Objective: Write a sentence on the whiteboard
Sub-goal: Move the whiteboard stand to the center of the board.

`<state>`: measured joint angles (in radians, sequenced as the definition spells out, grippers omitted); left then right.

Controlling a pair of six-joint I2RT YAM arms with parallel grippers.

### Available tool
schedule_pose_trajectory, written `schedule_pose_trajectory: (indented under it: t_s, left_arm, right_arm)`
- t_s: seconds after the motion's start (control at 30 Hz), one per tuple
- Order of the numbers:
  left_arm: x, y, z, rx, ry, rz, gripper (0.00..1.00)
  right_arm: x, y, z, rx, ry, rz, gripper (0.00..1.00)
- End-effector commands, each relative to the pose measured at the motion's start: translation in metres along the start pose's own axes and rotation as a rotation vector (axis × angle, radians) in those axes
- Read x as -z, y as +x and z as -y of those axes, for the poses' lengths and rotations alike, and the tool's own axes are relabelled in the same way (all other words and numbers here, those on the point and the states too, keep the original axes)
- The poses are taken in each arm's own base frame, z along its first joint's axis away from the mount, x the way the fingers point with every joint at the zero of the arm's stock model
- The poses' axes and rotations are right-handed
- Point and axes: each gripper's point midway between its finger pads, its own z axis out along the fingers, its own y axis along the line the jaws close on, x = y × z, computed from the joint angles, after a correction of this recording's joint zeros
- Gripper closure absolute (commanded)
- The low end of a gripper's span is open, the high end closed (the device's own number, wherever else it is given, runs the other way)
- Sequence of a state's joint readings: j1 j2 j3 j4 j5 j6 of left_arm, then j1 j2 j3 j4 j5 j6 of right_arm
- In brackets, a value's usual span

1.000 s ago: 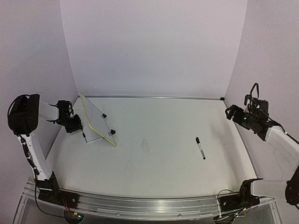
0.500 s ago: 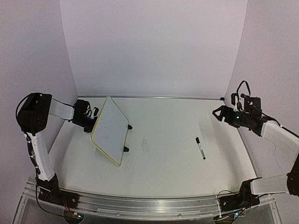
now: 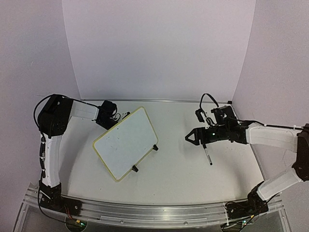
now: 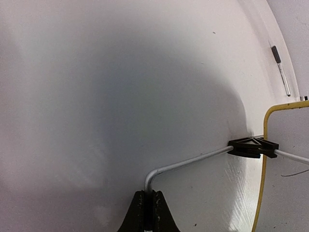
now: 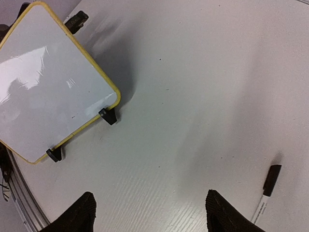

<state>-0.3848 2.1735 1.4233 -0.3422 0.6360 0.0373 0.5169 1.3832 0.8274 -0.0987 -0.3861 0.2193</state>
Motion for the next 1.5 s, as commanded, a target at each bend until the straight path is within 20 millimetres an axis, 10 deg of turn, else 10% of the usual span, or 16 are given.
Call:
schedule_pose_trajectory:
  t_s: [0.0,0.27,0.47,0.83,1.47]
  left_arm:
    - [-0.014,0.011,0.033,-0.036,0.119,-0.065,0.98]
    - [0.012,-0.019,0.027,-0.014,-0.01,0.062,0.58]
    - [0.067,-0.044,0.004,0.144,-0.127,0.263,0.36]
    - [0.154,-0.043,-0.016,0.299,-0.227,0.429,0.26]
    - [0.204,-0.033,0.003,0.331,-0.275,0.529,0.21]
  right_arm:
    - [-0.019,-0.015,-0.032,0.109,-0.041,0.035,0.3]
    - [-0.061,0.008,-0.071,0.271,-0.048,-0.039,0.43]
    - [-0.091,0.012,-0.08,0.323,-0.062,-0.045,0.48]
    - [-0.137,0.027,-0.08,0.398,-0.054,-0.085,0.56]
    - [-0.173,0.045,-0.077,0.457,-0.028,-0.126,0.68]
